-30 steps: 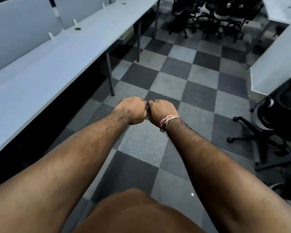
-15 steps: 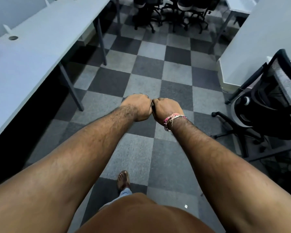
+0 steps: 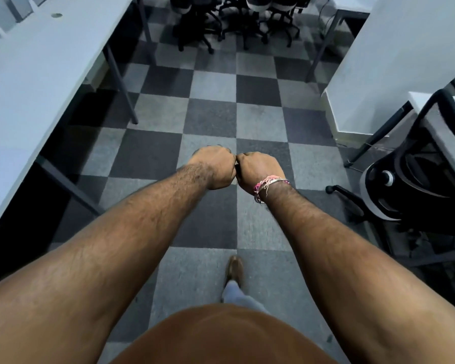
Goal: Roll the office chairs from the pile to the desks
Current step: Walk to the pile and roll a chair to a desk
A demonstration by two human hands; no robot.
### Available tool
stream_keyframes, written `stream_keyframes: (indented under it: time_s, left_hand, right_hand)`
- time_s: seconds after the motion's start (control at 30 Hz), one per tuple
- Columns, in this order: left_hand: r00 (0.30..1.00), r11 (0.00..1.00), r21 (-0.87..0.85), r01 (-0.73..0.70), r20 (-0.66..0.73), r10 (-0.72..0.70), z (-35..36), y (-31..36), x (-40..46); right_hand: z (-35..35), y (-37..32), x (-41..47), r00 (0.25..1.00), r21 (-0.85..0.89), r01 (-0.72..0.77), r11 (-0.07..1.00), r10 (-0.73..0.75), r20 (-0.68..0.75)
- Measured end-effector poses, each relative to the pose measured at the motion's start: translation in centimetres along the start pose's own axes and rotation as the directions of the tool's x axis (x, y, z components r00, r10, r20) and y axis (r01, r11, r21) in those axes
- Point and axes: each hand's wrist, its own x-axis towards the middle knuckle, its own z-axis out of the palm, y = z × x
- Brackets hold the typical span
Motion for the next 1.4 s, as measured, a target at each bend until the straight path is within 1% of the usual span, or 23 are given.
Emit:
stream_keyframes:
  time_s: [0.13, 0.2, 0.37, 0.5, 0.67, 0.8, 0.83, 0.87, 0.97, 1.0, 1.1, 1.23, 1.3, 1.4]
  left_hand:
    - [1.000, 1.000, 0.014, -0.004, 0.008, 0.004, -0.5, -2.4, 8.9]
    - [1.000, 0.999, 0.031, -0.013, 0.006, 0.013, -1.5, -3.5, 14.1]
    - [1.000, 0.998, 0.066, 0.011, 0.014, -0.012, -6.0, -6.2, 25.9]
    - [0.999, 0.999, 0.035, 0.032, -0.010, -0.031, -8.6, -8.4, 33.5]
    - [1.000, 0.999, 0.041, 0.011, 0.009, -0.011, -9.3, -12.3, 43.2]
    - [1.000, 1.000, 0.029, 0.004, 0.031, -0.005, -8.4, -16.3, 51.9]
    - [1.000, 1.000, 0.028, -0.001, 0.028, 0.000, -8.6, -18.3, 55.6]
    - [1.000, 1.000, 0.024, -0.006, 0.026, 0.006, -8.6, -18.7, 56.2]
    - [0.999, 0.999, 0.025, -0.046, 0.027, 0.045, -9.2, -22.6, 63.2]
    - [0.997, 0.998, 0.025, -0.064, 0.040, 0.063, -9.9, -24.5, 66.4]
    - [0.997, 0.997, 0.039, -0.070, 0.041, 0.069, -13.2, -29.0, 74.5]
    - [0.996, 0.994, 0.056, -0.089, 0.010, 0.089, -16.4, -33.5, 83.0]
    - [0.996, 0.994, 0.071, -0.086, 0.033, 0.084, -16.7, -35.4, 86.6]
    - [0.995, 0.997, 0.035, -0.073, 0.071, 0.070, -16.5, -38.9, 94.0]
  right_hand:
    - [1.9, 4.7, 8.0, 1.000, -0.006, 0.000, 1.000, 0.000, 0.005]
    - [2.5, 7.9, 12.6, 1.000, 0.000, 0.001, 1.000, -0.001, -0.014]
    - [2.0, 15.2, 23.9, 0.998, -0.037, 0.053, 0.998, -0.054, -0.026]
    - [1.0, 19.6, 31.3, 0.998, -0.041, 0.050, 0.998, -0.051, -0.022]
    - [2.4, 23.8, 40.4, 0.999, -0.048, 0.042, 0.998, -0.043, -0.008]
    - [5.3, 26.7, 49.0, 1.000, -0.049, 0.019, 0.999, -0.019, 0.002]
    - [5.9, 27.8, 52.9, 1.000, -0.056, 0.011, 0.998, -0.010, 0.016]
    - [6.0, 28.2, 53.4, 1.000, -0.049, 0.012, 0.999, -0.011, 0.005]
    - [6.4, 30.4, 60.6, 1.000, -0.053, -0.010, 0.999, 0.011, 0.012]
    - [6.1, 31.3, 64.1, 0.999, -0.047, -0.023, 0.999, 0.024, 0.027]
    - [5.0, 34.2, 72.8, 0.998, -0.056, -0.060, 0.997, 0.061, 0.010]
    - [3.8, 37.4, 82.0, 0.994, -0.032, -0.108, 0.994, 0.108, -0.016]
    - [4.3, 38.9, 85.9, 0.994, -0.032, -0.111, 0.993, 0.111, -0.014]
    - [5.9, 41.5, 93.4, 0.994, -0.016, -0.109, 0.994, 0.109, 0.002]
